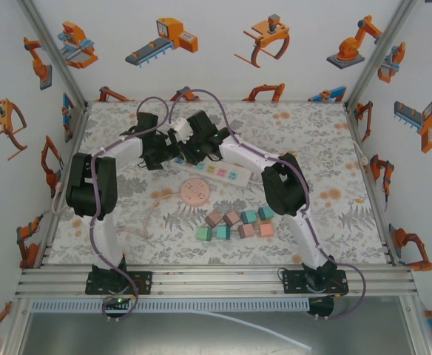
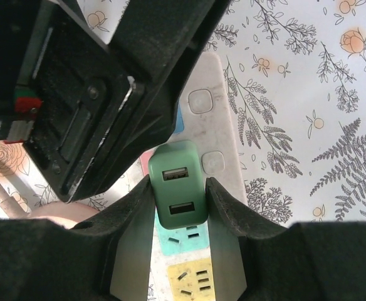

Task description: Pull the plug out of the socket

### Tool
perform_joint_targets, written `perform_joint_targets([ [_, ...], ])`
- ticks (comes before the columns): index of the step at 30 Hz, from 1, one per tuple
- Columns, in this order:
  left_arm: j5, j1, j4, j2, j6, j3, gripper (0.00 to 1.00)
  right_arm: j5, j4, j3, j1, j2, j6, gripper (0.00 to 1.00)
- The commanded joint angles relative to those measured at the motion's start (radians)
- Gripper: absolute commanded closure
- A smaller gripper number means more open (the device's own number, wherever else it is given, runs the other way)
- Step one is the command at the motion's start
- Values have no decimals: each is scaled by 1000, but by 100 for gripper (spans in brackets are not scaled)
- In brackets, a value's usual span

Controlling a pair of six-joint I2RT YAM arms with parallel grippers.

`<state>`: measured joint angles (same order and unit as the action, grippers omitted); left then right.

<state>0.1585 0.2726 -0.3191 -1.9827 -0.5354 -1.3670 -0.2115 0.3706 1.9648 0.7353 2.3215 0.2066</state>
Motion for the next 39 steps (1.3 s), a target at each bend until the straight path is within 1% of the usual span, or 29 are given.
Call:
perform_joint_targets([
  [1,6,-1,-108,-62,26,-22,18,-42,-26,-15,4,-13,-2,70],
  [9,5,-1,-139,-86,15,-35,34,-38,-75,-22,3,-54,22,74],
  [15,5,-1,-149,-93,0,-40,37,-90,-158,-63,4,-105,12,76],
  [17,-2,-1,-149,-89,-3,-40,40,-95,-176,-69,4,-115,0,77],
  [23,-23,-1,-150,-83,-10,-35,41,-95,-208,-86,4,-137,0,81],
  [28,-33,-3,-159,-88,-16,-41,39,-103,-228,-102,4,-152,18,85],
  [39,-40,-10,-160,-84,-21,-40,38,-81,-259,-137,4,-203,36,86],
])
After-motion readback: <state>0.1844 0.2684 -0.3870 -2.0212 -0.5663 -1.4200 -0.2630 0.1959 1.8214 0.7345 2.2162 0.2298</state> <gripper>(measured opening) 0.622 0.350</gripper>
